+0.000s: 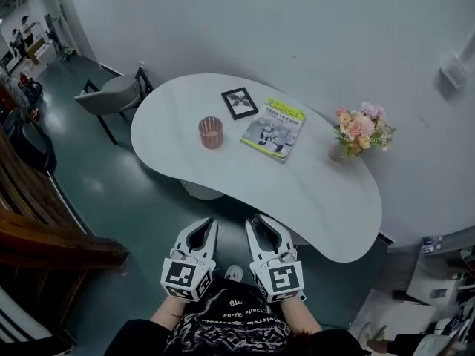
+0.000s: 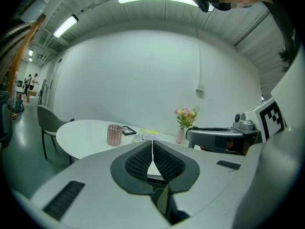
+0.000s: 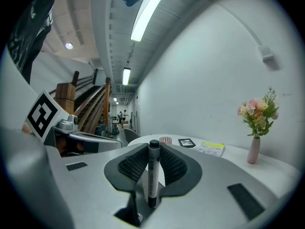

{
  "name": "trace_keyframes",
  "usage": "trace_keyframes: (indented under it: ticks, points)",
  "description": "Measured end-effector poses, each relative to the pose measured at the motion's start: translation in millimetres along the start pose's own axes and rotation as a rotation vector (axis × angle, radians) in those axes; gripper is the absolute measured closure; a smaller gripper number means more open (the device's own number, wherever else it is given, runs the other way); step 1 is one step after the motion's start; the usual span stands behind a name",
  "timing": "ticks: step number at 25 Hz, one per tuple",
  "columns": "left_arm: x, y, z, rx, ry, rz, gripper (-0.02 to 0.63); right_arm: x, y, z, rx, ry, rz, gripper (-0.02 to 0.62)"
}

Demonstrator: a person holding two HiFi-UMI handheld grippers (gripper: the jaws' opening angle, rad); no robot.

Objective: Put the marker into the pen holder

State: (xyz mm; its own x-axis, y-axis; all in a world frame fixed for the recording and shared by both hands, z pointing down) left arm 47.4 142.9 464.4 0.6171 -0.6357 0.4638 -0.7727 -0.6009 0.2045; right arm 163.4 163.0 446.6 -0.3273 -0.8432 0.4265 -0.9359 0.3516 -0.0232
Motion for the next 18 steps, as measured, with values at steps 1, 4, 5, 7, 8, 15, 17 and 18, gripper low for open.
trace_keyframes:
  ticks: [1,4,5,7,8,15,17,18]
  points:
    - [5,6,3,0.002,-0.003,0.001,0.58,6,-2,2,-0.001,-0.001,-0.003,0.497]
    - [19,28,15,-0.005,-0.009,-0.003,0.58,29,-8,12,0.0,0.003,-0.012,0.497]
    - [24,36,20,-0.007,-0.01,-0.006,0.58,38,-10,17,0.002,0.003,-0.015,0.497]
    - [35,53,33,-0.008,-0.012,-0.012,0.58,56,-13,30,0.004,0.001,-0.021,0.497]
    - [40,63,40,-0.009,-0.013,-0.015,0.58,66,-14,38,0.002,-0.001,-0.022,0.497]
    - [74,130,82,-0.006,-0.014,-0.046,0.58,133,-22,79,0.011,0.0,-0.052,0.497]
    - [82,149,91,-0.005,-0.006,-0.057,0.58,150,-22,90,0.018,-0.001,-0.066,0.497]
    - [86,159,95,-0.005,-0.002,-0.062,0.58,158,-23,96,0.023,-0.001,-0.074,0.497]
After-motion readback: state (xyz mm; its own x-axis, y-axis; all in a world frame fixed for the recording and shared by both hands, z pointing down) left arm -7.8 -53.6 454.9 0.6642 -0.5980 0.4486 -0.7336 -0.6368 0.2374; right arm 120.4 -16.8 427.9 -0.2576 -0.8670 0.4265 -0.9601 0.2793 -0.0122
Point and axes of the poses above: the fingertips, and each gripper's own axes: x forward along the fingers, y to its left, z out of its top, the point moved 3 cm from there along -x, backward along the fingers, and after that the axes turned 14 degrees about y, right-handed, at the moved point
